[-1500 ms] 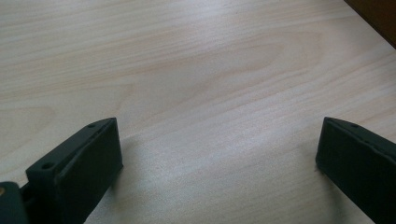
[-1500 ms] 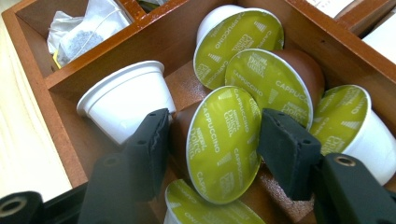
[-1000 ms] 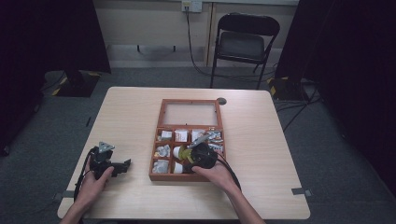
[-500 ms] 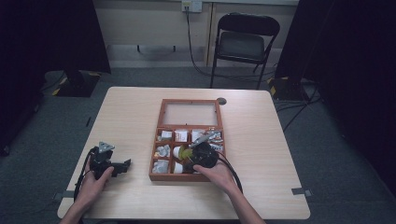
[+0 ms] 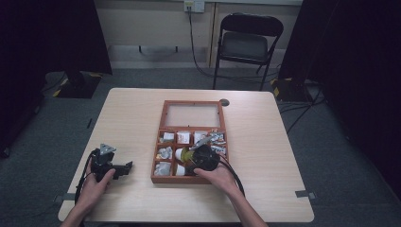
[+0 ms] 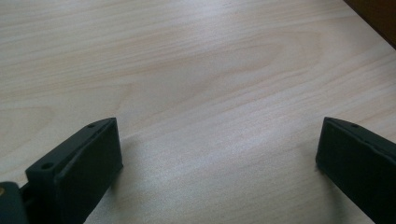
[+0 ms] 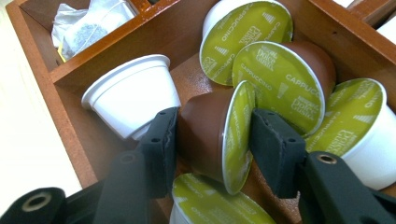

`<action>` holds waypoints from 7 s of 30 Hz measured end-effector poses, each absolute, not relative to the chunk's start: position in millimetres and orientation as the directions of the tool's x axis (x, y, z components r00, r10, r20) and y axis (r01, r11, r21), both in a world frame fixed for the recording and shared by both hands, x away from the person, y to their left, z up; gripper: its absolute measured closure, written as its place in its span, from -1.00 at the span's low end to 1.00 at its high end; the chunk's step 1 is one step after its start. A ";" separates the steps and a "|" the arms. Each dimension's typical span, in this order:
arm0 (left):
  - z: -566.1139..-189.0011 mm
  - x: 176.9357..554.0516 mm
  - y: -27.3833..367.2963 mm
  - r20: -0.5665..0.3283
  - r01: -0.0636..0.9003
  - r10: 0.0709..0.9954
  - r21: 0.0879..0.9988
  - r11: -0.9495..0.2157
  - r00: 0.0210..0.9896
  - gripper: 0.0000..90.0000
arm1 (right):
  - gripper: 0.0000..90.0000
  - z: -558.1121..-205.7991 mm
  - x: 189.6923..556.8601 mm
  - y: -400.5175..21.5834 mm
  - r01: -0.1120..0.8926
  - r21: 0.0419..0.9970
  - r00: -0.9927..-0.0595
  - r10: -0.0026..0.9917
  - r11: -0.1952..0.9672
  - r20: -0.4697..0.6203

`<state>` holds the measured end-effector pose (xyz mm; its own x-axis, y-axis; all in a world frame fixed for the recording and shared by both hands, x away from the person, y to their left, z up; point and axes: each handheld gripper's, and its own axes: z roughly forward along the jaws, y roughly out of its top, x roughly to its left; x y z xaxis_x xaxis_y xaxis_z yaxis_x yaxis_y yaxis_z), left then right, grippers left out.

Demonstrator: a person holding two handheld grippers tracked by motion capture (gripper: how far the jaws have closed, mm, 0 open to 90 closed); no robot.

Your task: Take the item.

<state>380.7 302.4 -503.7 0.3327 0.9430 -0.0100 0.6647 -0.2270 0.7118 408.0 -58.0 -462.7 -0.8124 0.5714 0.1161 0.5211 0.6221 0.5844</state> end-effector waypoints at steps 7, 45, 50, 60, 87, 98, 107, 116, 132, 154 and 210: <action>-503.7 380.8 302.4 -0.010 0.665 0.943 0.712 -0.227 0.333 -1.00 | 0.15 -463.1 403.0 -53.4 0.493 0.574 -0.818 0.573 0.654 0.049; -503.7 380.8 302.4 -0.010 0.665 0.943 0.712 -0.227 0.333 -1.00 | 0.26 -440.0 403.4 -79.4 0.498 0.715 -0.798 0.582 0.491 0.156; -503.7 380.7 302.4 -0.010 0.665 0.943 0.712 -0.227 0.333 -1.00 | 0.27 -432.5 404.4 -86.7 0.494 0.735 -0.791 0.591 0.465 0.158; -503.7 380.8 302.4 -0.011 0.665 0.943 0.712 -0.227 0.333 -1.00 | 0.26 -425.8 403.8 -94.1 0.489 0.752 -0.787 0.596 0.442 0.161; -503.7 380.8 302.4 -0.010 0.665 0.943 0.712 -0.227 0.333 -1.00 | 0.26 -403.0 397.8 -106.3 0.455 0.805 -0.782 0.603 0.381 0.156; -503.9 380.6 302.3 -0.009 0.663 0.943 0.714 -0.226 0.331 -1.00 | 0.26 -397.4 394.1 -120.7 0.457 0.816 -0.765 0.624 0.354 0.157; -503.7 380.6 302.4 -0.010 0.664 0.943 0.712 -0.227 0.334 -1.00 | 0.26 -397.0 392.6 -126.7 0.460 0.817 -0.754 0.639 0.346 0.154; -503.9 380.6 302.3 -0.010 0.663 0.943 0.714 -0.226 0.332 -1.00 | 0.26 -393.3 394.4 -140.4 0.468 0.826 -0.731 0.664 0.315 0.160; -503.9 380.6 302.3 -0.010 0.663 0.943 0.714 -0.226 0.332 -1.00 | 0.26 -384.6 396.1 -165.0 0.470 0.843 -0.696 0.697 0.263 0.170; -503.7 380.6 302.4 -0.011 0.664 0.943 0.712 -0.227 0.334 -1.00 | 0.26 -383.7 400.6 -194.5 0.486 0.849 -0.642 0.744 0.208 0.185; -503.9 380.6 302.3 -0.010 0.663 0.943 0.714 -0.226 0.332 -1.00 | 0.15 -472.7 442.9 -229.4 0.669 0.699 -0.470 0.873 0.254 0.133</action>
